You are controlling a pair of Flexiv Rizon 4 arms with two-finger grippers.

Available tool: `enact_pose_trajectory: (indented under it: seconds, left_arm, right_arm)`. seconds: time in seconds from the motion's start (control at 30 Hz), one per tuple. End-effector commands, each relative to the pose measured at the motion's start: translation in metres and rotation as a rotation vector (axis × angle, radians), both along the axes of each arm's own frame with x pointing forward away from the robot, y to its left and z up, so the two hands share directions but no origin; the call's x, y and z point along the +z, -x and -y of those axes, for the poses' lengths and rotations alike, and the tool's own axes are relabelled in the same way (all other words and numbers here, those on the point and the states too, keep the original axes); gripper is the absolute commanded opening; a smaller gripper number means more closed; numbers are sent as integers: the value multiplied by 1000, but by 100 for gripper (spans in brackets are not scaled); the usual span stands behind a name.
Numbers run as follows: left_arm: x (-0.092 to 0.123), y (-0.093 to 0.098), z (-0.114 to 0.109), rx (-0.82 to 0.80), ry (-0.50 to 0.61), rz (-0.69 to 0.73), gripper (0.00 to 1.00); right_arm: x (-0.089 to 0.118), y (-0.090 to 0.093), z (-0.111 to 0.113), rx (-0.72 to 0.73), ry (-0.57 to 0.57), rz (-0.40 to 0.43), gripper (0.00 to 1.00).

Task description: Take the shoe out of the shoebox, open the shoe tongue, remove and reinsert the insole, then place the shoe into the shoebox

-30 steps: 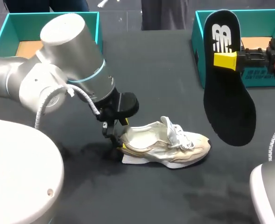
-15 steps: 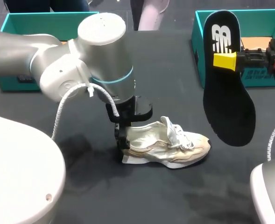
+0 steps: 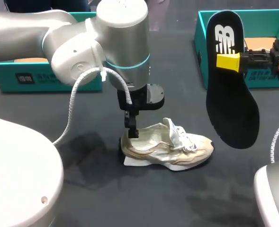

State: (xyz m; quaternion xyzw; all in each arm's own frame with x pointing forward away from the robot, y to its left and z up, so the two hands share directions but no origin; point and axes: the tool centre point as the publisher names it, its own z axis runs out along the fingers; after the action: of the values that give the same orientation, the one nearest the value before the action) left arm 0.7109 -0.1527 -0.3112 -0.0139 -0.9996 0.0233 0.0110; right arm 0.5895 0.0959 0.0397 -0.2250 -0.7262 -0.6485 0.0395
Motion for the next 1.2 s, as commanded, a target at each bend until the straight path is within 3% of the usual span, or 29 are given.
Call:
enact_pose_trajectory:
  seconds: [0.03, 0.3, 0.8, 1.13, 1.2]
  left_arm:
    - [-1, -9, 11, 2, -23, -2, 100]
    - [-11, -23, 26, 10, -3, -6, 100]
    - [-59, -22, 46, 3, 14, 0, 97]
    - [-75, -24, 54, 22, 19, -7, 78]
    - [-76, -24, 55, 25, 21, -11, 66]
  right_arm:
    - [2, 4, -9, -12, 1, 1, 0]
    - [2, 4, -9, -12, 1, 1, 0]
    - [2, 4, -9, -12, 1, 1, 0]
    - [2, 4, -9, -12, 1, 1, 0]
    - [2, 4, -9, -12, 1, 1, 0]
